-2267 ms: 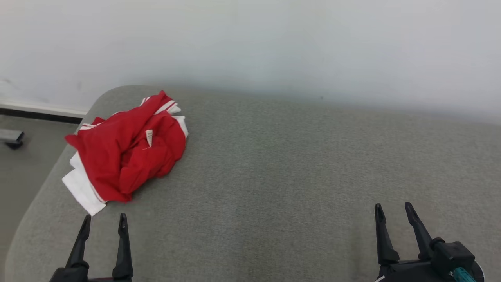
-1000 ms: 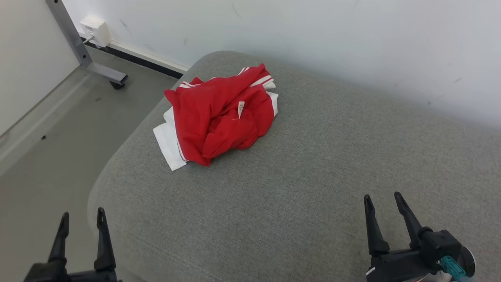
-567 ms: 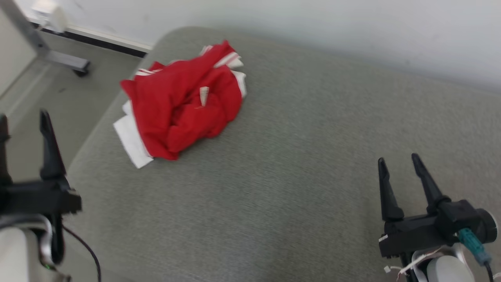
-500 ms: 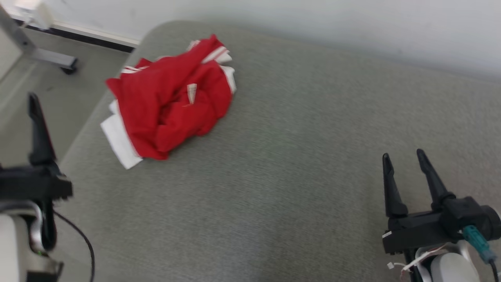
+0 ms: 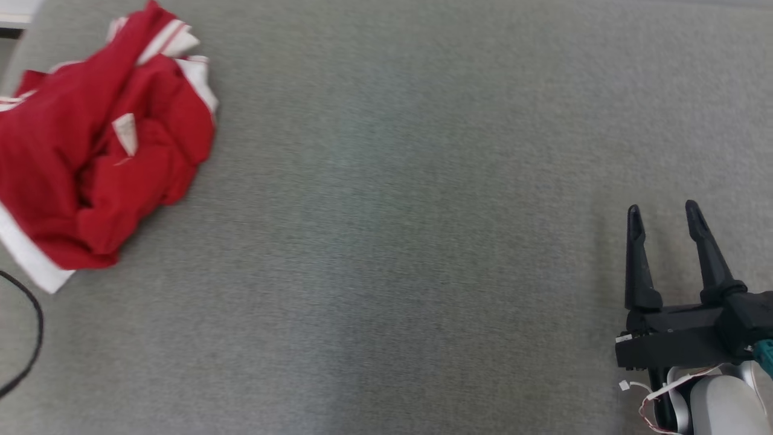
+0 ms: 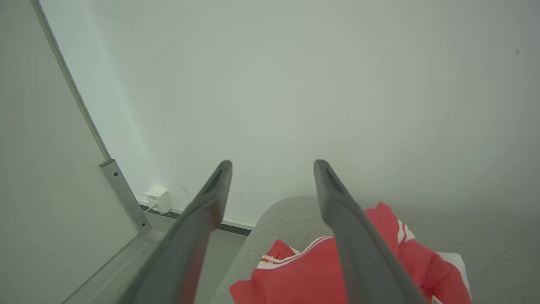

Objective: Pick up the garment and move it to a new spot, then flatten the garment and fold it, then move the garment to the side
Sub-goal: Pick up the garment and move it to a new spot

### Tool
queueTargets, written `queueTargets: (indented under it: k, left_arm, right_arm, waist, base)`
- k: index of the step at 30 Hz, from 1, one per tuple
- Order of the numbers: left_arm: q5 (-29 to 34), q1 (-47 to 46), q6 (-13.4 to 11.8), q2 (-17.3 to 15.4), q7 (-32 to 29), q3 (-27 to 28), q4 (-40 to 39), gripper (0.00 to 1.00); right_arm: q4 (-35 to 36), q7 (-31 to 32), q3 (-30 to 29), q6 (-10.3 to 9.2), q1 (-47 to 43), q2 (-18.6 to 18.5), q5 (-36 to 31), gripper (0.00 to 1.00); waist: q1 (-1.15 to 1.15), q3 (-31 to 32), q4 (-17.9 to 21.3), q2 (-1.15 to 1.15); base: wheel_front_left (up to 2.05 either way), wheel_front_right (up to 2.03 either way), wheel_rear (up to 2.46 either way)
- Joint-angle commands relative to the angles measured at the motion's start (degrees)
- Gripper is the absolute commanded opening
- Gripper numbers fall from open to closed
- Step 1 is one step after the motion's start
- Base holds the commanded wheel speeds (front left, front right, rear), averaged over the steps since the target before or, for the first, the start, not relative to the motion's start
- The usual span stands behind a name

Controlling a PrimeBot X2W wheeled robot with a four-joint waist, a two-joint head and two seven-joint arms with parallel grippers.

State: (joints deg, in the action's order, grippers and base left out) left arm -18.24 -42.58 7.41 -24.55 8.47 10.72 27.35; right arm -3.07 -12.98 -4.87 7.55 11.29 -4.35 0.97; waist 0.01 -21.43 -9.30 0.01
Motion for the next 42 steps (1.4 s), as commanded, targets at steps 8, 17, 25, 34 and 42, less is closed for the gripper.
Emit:
queueTargets:
  k: [8, 17, 25, 34, 42]
  left_arm:
    - [-5.4, -4.1, 0.0, -5.1, -9.0, -6.9, 8.9, 1.0]
    - [-11.4, -3.8, 0.0, -8.3, -20.3, -15.0, 16.3, 1.0]
    - [-15.2, -3.2, 0.0, -9.1, -24.9, -19.5, 19.8, 0.0]
    - [-15.7, -5.5, 0.0, -10.8, -15.1, -22.6, 18.4, 0.0]
    - [-13.5, -10.1, -0.8, -12.4, -2.6, -23.6, 12.4, 0.0]
  right_arm:
    - [0.2, -0.8, -0.4, -0.12, 1.1, 0.8, -0.2, 1.0]
    - [-0.6, -1.4, -0.5, -0.12, 0.9, 1.1, -0.1, 1.0]
    - [-1.1, -1.6, -0.1, -0.12, 0.7, 1.3, -0.1, 1.0]
    - [-2.5, -1.8, 0.2, -0.12, -0.2, 1.4, 0.9, 1.0]
    - [-4.9, -2.1, 0.7, -0.12, -1.0, 1.5, 2.3, 1.0]
  waist:
    - [-0.01, -5.9, 7.2, -0.01]
    - [-0.01, -4.6, 8.5, -0.01]
    - [-0.01, -3.1, 9.1, -0.01]
    - [-0.01, 1.0, 7.4, -0.01]
    - [-0.01, 6.0, 5.6, -0.01]
  base:
    - [0.0, 0.0, 0.0]
    - [0.0, 0.0, 0.0]
    - [0.0, 0.0, 0.0]
    - [0.0, 0.0, 0.0]
    - [0.0, 0.0, 0.0]
